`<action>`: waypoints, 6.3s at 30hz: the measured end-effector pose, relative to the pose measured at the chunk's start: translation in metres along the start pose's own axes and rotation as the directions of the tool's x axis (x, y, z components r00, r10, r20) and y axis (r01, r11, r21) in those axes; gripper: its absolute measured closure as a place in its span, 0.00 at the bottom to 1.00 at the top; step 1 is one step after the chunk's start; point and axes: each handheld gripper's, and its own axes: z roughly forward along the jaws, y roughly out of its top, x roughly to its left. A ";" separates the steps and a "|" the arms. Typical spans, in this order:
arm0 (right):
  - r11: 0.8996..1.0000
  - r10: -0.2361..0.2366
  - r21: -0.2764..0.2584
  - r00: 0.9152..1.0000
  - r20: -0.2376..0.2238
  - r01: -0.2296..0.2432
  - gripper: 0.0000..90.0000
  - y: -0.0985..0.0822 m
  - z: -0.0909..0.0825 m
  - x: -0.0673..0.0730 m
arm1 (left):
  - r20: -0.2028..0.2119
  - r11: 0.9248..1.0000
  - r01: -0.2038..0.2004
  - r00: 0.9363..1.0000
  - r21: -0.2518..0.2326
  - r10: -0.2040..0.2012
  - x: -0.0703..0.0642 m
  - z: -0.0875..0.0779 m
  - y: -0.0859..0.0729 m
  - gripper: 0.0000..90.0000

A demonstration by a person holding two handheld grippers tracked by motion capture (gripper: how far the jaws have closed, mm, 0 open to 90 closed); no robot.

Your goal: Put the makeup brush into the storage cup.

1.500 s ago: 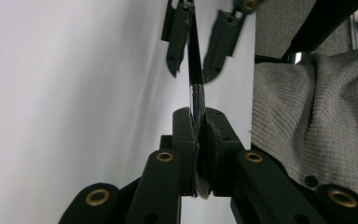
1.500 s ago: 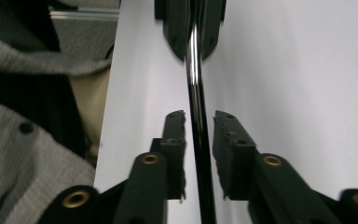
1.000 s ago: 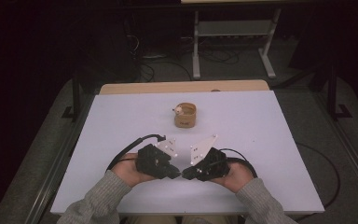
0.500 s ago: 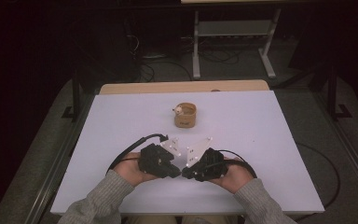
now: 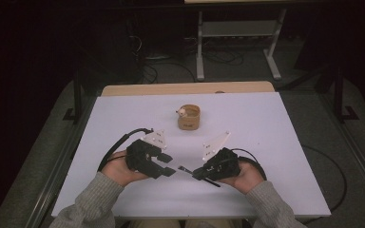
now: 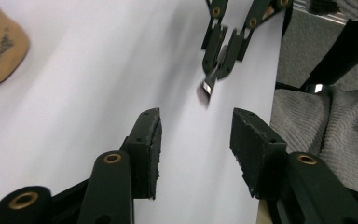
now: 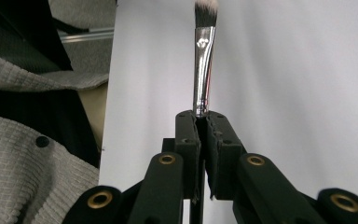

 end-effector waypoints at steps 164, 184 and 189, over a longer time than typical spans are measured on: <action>0.900 0.358 -0.316 0.922 0.145 -0.300 0.92 0.079 -0.015 -0.234 | -0.126 0.945 0.203 0.962 -0.255 -0.241 0.016 -0.005 -0.108 0.39; 0.893 0.367 -0.331 0.918 0.148 -0.304 0.92 0.070 -0.010 -0.232 | -0.128 0.944 0.207 0.961 -0.256 -0.246 0.017 -0.005 -0.109 0.37; 0.893 0.368 -0.330 0.918 0.148 -0.305 0.92 0.069 -0.007 -0.231 | -0.127 0.944 0.210 0.961 -0.255 -0.247 0.017 -0.004 -0.109 0.37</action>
